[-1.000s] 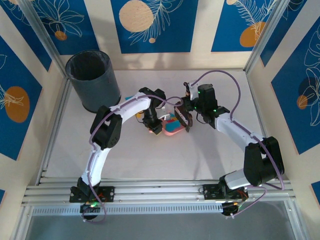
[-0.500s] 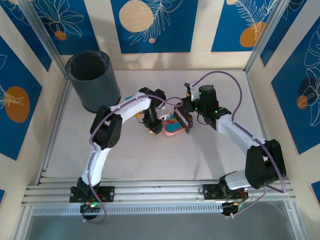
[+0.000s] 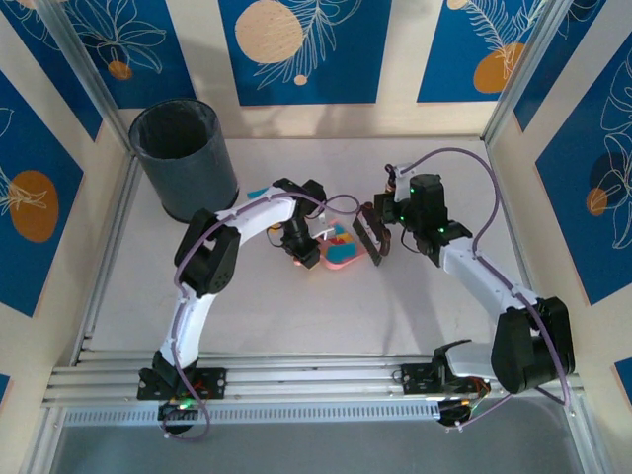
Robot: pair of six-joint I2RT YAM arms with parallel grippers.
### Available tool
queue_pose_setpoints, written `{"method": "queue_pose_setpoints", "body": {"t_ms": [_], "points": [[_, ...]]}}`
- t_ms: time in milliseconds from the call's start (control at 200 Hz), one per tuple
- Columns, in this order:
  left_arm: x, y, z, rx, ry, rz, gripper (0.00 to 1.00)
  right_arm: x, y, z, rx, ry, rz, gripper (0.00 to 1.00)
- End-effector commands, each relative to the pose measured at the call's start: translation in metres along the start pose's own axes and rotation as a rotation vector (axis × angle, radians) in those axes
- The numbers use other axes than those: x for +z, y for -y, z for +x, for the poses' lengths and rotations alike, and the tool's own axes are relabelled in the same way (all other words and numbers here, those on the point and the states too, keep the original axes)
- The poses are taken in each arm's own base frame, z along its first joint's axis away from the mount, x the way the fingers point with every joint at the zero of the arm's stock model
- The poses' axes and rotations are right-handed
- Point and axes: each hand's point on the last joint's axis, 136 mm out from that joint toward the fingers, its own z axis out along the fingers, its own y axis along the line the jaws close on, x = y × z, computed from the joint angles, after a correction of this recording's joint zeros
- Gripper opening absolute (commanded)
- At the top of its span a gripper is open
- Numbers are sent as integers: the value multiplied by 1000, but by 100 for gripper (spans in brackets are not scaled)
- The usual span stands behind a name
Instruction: Sweep away the paper scraps from the table
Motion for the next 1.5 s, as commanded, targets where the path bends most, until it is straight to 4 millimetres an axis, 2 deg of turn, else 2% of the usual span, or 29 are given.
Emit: {"method": "queue_pose_setpoints", "body": {"t_ms": [0, 170, 295, 480, 670, 1115, 1495], "points": [[-13, -2, -3, -15, 55, -25, 0, -13, 7, -18, 31, 88, 37, 0], [-19, -2, -11, -14, 136, -40, 0, -23, 32, -18, 58, 123, 147, 0], [-25, 0, -14, -12, 185, -42, 0, -29, 42, -16, 82, 133, 179, 0], [-39, 4, -20, -7, 253, -42, 0, -30, 42, -12, 94, 117, 150, 0], [-60, 11, -27, -9, 328, -22, 0, -29, 37, -10, 100, 102, 111, 0], [-139, 26, -39, -6, 565, -1, 0, -26, 30, -10, 99, 91, 64, 0], [-216, 7, -39, -127, 771, 75, 0, -20, 22, -7, 104, 61, 18, 0]]}}
